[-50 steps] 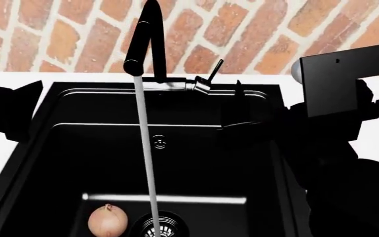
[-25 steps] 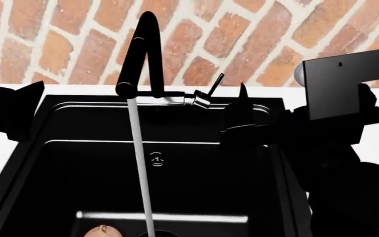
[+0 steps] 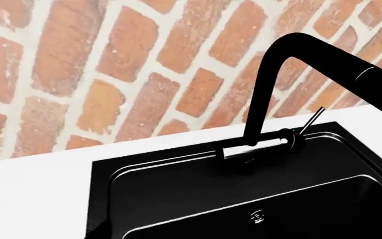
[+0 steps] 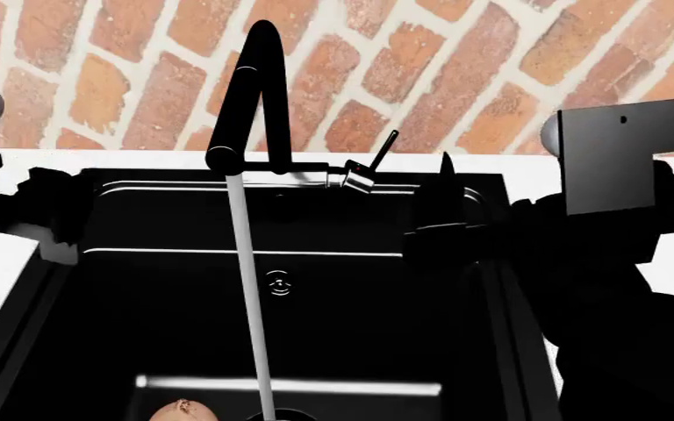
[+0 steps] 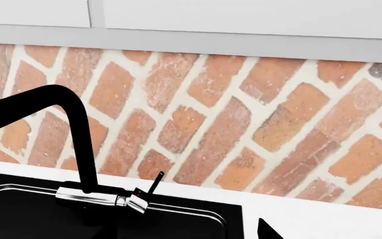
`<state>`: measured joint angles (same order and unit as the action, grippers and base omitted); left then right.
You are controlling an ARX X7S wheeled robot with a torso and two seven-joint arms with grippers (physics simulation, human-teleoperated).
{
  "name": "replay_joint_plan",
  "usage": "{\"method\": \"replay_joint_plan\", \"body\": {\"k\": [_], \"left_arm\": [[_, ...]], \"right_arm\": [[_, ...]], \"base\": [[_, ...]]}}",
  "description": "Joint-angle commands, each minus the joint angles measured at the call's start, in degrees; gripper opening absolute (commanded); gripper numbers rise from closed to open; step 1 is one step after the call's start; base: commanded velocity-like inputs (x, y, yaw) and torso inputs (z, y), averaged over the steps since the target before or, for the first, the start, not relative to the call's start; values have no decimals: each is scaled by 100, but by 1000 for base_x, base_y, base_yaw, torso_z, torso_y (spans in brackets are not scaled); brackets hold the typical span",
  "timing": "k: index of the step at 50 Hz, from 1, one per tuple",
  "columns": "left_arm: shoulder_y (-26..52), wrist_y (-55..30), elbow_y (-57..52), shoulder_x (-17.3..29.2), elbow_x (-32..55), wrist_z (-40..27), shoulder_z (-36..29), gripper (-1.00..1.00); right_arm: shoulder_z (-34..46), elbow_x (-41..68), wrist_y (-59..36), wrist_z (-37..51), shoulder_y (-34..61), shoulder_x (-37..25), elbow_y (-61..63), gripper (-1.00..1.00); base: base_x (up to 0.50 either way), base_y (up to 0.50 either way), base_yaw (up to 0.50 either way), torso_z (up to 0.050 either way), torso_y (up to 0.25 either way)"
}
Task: Pick the oranges and zucchinis from the sink and place them in one bowl. Place the onion in the other bowl. Then turn off the sink faucet.
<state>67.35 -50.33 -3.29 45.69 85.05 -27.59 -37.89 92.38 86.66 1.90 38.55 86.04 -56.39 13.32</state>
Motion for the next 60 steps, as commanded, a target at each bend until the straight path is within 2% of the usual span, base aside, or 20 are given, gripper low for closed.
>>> {"method": "replay_joint_plan", "body": {"k": [1, 14, 20, 26, 28, 45, 52, 60], "left_arm": [[505, -681, 400, -474, -221, 257, -609, 100], [203, -725, 270, -787, -577, 487, -1108, 100], [116, -884, 467, -928, -393, 401, -1185, 100], [209, -755, 648, -1035, -511, 747, -1193, 100], [258, -841, 679, -1086, -680, 969, -1387, 100], [174, -710, 538, -1198, -974, 1304, -1638, 100], [58, -532, 301, -1178, -1333, 1837, -1942, 100], [-13, -513, 554, -1312, -1355, 1789, -1981, 100]], "right_arm": [[-30, 45, 34, 6, -52, -93, 52, 100], [-94, 136, 39, -72, -44, -87, 33, 100], [-111, 194, -112, -39, 69, -57, 124, 100], [-115, 208, -127, -19, 56, -112, 173, 100], [-112, 233, -144, -11, 49, -124, 195, 100], [-110, 253, -80, -43, -96, -222, 266, 100], [-89, 173, -94, 9, -126, -240, 296, 100], [-99, 186, -114, 12, -136, -230, 297, 100]], "base": [[0, 0, 0, 0, 0], [0, 0, 0, 0, 0], [0, 0, 0, 0, 0], [0, 0, 0, 0, 0], [0, 0, 0, 0, 0], [0, 0, 0, 0, 0], [0, 0, 0, 0, 0], [0, 0, 0, 0, 0]]}}
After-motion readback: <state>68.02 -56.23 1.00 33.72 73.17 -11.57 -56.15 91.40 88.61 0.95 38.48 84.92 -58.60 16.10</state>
